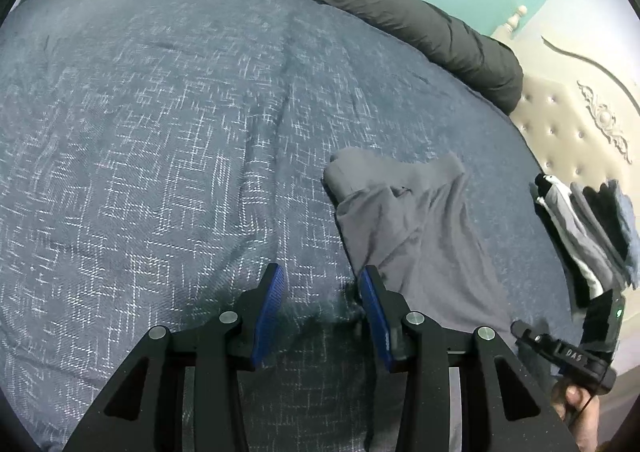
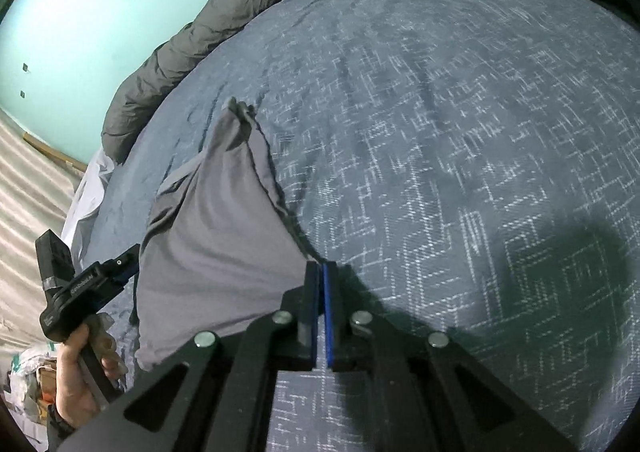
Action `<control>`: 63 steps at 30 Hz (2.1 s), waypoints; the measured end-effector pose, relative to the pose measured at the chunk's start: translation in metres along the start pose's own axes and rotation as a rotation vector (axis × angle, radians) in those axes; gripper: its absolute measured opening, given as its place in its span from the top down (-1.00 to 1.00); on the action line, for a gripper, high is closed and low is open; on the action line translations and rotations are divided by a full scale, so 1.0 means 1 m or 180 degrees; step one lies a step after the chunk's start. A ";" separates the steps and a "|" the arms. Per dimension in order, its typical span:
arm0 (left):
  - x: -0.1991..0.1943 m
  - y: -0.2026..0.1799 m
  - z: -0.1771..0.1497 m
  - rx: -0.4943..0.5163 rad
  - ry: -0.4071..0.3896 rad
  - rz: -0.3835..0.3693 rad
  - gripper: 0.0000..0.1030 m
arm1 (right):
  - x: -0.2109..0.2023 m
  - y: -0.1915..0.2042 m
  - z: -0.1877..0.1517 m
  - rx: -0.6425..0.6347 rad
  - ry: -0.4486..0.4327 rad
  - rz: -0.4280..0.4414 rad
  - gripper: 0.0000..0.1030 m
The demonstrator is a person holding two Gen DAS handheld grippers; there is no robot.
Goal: Fold clothes
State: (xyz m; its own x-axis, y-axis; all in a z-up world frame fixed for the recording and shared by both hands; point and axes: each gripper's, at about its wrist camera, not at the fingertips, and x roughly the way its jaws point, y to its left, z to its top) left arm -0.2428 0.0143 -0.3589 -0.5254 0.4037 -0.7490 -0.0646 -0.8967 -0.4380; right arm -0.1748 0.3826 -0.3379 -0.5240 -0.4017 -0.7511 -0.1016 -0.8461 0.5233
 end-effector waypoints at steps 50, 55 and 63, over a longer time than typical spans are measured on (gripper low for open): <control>0.076 0.008 0.090 -0.0158 0.0412 -0.0577 0.72 | 0.114 0.088 0.156 -0.1135 0.0520 -0.0079 0.16; 0.074 0.012 0.087 -0.0242 0.0415 -0.0682 0.52 | 0.117 0.088 0.158 -0.1144 0.0616 0.0085 0.16; 0.084 0.006 0.085 -0.0211 0.0465 -0.0679 0.49 | 0.122 0.092 0.153 -0.1308 0.0646 -0.0016 0.44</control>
State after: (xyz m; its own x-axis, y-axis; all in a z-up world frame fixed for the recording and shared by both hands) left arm -0.3594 0.0269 -0.3823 -0.3776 0.6085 -0.6979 -0.1025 -0.7766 -0.6216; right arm -0.3776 0.3094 -0.3190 -0.3438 -0.4232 -0.8383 0.2618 -0.9005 0.3472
